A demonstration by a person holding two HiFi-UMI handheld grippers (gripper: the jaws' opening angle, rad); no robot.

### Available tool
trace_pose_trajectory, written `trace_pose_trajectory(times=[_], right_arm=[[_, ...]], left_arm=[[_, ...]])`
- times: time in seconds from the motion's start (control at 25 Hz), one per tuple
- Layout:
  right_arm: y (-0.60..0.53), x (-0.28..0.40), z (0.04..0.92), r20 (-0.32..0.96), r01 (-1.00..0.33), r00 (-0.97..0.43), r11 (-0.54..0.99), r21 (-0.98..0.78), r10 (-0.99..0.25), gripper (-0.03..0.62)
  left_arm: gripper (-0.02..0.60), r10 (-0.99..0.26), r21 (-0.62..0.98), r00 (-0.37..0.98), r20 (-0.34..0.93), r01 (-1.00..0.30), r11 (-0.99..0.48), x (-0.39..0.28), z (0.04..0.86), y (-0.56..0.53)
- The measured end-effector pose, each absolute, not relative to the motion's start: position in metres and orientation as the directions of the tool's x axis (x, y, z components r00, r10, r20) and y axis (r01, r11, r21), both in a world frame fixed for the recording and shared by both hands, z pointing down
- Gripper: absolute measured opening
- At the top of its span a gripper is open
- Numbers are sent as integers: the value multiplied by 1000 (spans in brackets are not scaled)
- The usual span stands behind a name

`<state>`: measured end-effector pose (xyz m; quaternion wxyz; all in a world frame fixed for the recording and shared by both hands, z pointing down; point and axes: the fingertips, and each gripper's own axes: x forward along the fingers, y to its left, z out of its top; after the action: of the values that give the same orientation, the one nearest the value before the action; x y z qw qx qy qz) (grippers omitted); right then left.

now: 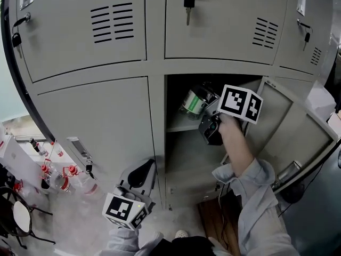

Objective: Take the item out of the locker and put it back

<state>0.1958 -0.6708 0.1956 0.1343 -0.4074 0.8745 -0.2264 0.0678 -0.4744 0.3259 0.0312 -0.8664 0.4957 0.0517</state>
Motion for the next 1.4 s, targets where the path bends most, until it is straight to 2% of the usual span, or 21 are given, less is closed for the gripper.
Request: trace_pose_trajectory(times=[0.2, 0.36, 0.52, 0.68, 0.88, 1.04, 1.2, 1.4], right_arm=[[-619, 186, 199, -44, -493, -717, 551, -673, -695, 311], [-567, 189, 214, 13, -490, -753, 547, -679, -658, 311], [-510, 195, 249, 94, -545, -776, 587, -599, -624, 311], [-473, 197, 304, 212, -648, -751, 635, -420, -626, 311], [-473, 199, 378, 393, -768, -617, 630, -113, -682, 311], [-505, 201, 421, 500, -786, -496, 611, 87, -710, 311], [-551, 196, 444, 563, -812, -451, 580, 64, -693, 310], [-597, 184, 446, 563, -826, -453, 563, 27, -692, 308]], left_arm=[[11, -822, 8, 557, -117, -827, -562, 71, 323, -458], [11, -797, 26, 594, -113, -800, -600, 75, 327, -438], [11, -785, 43, 612, -94, -785, -617, 74, 340, -420], [12, -781, 58, 622, -60, -779, -624, 64, 357, -401], [12, -801, 74, 598, -18, -798, -598, 43, 380, -385], [12, -826, 90, 563, 7, -824, -560, 25, 391, -379], [11, -848, 99, 530, 22, -845, -525, 11, 394, -381], [12, -878, 92, 478, 20, -875, -475, -1, 389, -393]])
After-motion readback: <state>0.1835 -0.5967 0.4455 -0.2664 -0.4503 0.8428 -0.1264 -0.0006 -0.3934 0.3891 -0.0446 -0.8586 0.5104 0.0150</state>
